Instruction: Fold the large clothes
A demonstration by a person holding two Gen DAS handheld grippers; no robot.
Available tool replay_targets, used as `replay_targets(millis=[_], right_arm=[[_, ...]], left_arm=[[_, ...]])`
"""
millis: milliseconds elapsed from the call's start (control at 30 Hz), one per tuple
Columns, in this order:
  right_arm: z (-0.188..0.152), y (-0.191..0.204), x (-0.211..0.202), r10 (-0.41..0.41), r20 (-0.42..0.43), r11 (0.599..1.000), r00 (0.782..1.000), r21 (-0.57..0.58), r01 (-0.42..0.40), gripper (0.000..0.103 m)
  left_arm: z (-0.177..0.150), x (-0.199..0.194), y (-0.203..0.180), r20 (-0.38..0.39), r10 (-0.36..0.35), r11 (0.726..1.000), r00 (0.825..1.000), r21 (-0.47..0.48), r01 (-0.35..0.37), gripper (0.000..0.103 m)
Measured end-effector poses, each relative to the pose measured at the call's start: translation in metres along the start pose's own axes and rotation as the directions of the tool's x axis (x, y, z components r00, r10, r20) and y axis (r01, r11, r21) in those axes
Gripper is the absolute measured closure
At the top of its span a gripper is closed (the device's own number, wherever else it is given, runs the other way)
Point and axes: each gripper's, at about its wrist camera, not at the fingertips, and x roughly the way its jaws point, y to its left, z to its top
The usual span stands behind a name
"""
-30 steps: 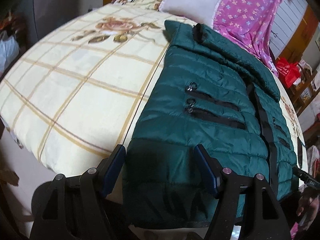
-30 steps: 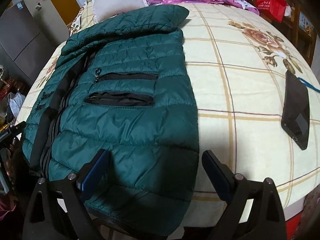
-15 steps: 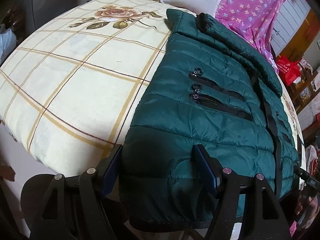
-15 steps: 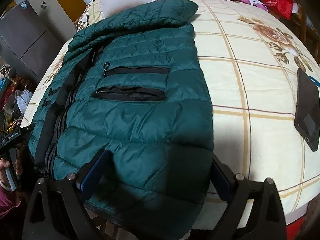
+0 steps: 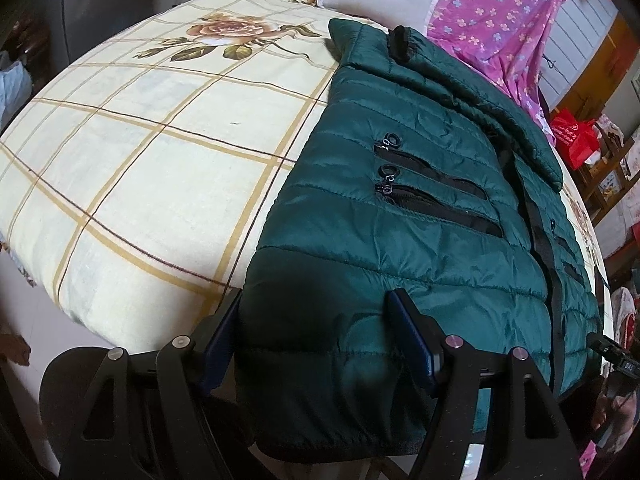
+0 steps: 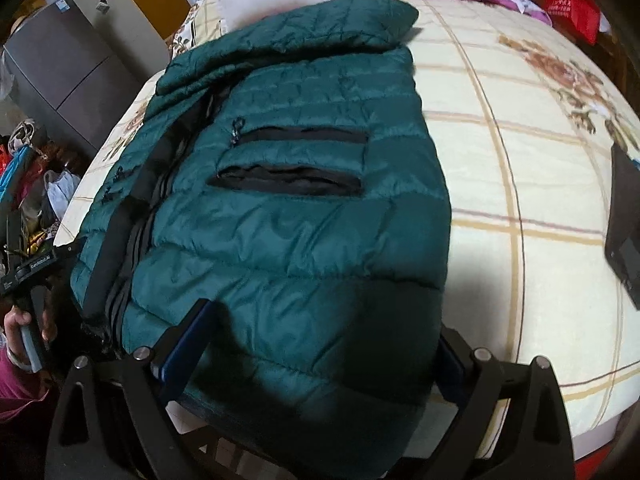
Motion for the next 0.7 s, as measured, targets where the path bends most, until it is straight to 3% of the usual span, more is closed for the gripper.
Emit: replay_targets(millis=[133, 167, 200, 233, 300, 367, 533, 700], right_arm=[[-0.003, 0.003, 0.000, 0.017, 0.026, 1.000, 1.000, -0.022, -0.017, 0.006], [-0.004, 0.005, 0.001, 0.018, 0.033, 0.999, 0.999, -0.039, -0.016, 0.013], [-0.005, 0.007, 0.000, 0.016, 0.043, 0.998, 0.999, -0.057, -0.013, 0.030], [-0.004, 0.008, -0.001, 0.011, 0.055, 0.998, 0.998, -0.064, -0.007, 0.040], [-0.002, 0.004, -0.006, 0.019, 0.080, 0.999, 0.997, -0.050, -0.015, 0.066], [0.002, -0.001, -0.014, 0.052, 0.104, 0.998, 0.993, -0.029, -0.050, 0.077], [0.025, -0.002, -0.050, 0.142, 0.210, 0.990, 0.967, -0.032, -0.139, 0.082], [0.062, 0.005, -0.080, 0.158, 0.299, 0.987, 0.941, -0.084, -0.139, 0.082]], left_arm=[[-0.002, 0.001, -0.007, 0.005, 0.024, 1.000, 1.000, 0.017, -0.024, 0.050], [-0.003, 0.001, -0.009, 0.003, 0.022, 0.999, 1.000, 0.030, -0.022, 0.056], [-0.002, 0.001, -0.011, 0.002, 0.016, 0.999, 1.000, 0.041, -0.016, 0.067], [-0.002, -0.001, -0.014, 0.004, 0.011, 0.999, 1.000, 0.053, -0.012, 0.072], [-0.002, -0.008, -0.018, 0.033, 0.028, 0.997, 0.999, 0.076, -0.030, 0.097], [0.002, -0.017, -0.020, 0.063, 0.023, 0.995, 0.998, 0.097, -0.029, 0.103], [0.024, -0.048, -0.026, 0.142, -0.054, 0.995, 0.988, 0.096, 0.040, 0.103], [0.062, -0.073, -0.037, 0.233, -0.108, 0.992, 0.966, 0.092, 0.088, 0.103]])
